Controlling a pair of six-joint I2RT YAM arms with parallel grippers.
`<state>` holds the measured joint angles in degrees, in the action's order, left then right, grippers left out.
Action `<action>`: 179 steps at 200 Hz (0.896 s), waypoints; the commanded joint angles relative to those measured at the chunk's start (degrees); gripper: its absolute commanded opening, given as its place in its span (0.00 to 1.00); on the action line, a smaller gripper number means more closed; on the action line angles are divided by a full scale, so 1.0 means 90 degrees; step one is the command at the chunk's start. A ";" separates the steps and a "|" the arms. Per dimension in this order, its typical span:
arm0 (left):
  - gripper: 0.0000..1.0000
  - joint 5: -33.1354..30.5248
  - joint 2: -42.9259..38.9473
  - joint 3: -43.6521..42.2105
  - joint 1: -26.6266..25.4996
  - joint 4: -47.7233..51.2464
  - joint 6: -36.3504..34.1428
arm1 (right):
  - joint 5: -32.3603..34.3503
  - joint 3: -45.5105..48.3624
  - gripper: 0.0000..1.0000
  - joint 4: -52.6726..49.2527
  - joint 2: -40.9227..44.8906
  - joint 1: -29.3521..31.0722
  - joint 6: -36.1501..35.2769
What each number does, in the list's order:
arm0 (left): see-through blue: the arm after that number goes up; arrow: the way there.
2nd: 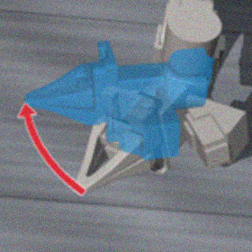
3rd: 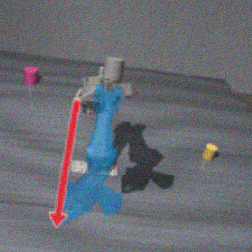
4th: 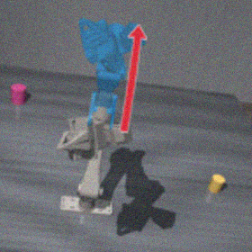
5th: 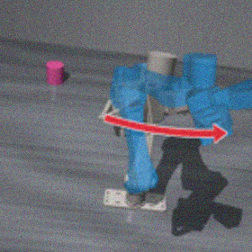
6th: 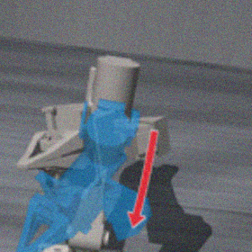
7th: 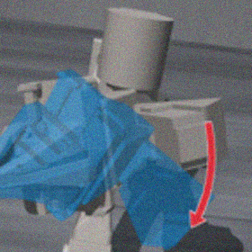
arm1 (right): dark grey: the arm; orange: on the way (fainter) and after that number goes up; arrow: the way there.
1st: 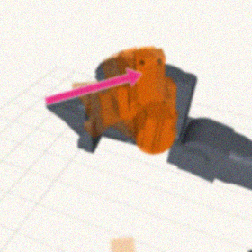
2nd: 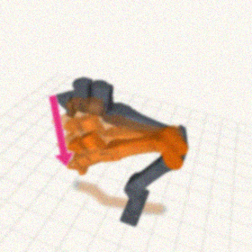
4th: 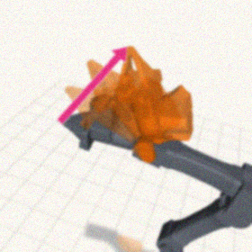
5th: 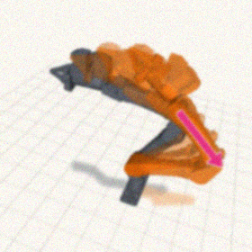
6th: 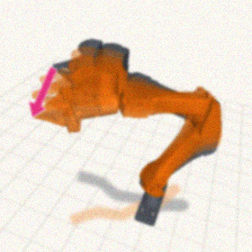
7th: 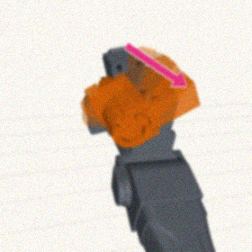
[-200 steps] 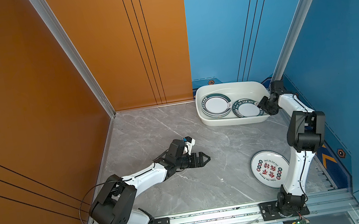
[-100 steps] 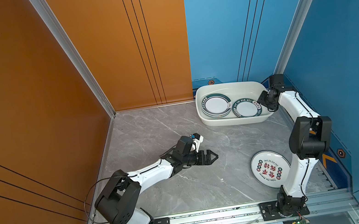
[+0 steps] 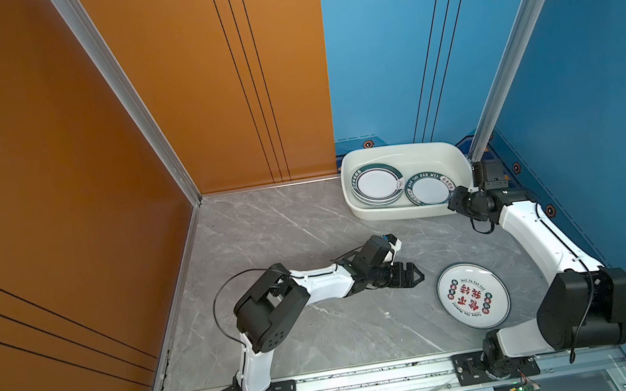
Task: Place the plates into the plastic bin on the countertop
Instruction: 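Open and raise the right gripper while the left reaches the printed plate, then push the red-printed white plate with the left gripper toward the right gripper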
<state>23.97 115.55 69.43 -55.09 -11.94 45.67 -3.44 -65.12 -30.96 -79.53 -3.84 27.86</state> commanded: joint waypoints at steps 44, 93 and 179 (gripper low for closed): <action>0.75 -0.0093 0.1244 0.1217 -0.0480 0.0144 0.0529 | -0.0226 0.0924 0.52 0.0284 0.0961 0.0021 -0.0097; 0.54 -0.0102 0.1781 0.1883 -0.0703 0.0723 0.0413 | -0.0418 0.1054 0.52 0.0306 0.1173 -0.0051 -0.0107; 0.24 -0.0244 0.2116 0.2451 -0.0804 0.1590 0.0023 | -0.0534 0.1178 0.52 0.0325 0.1355 -0.0091 -0.0087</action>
<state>22.44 132.53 91.68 -61.60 -3.46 47.40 -7.51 -55.86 -28.27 -68.55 -4.45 27.86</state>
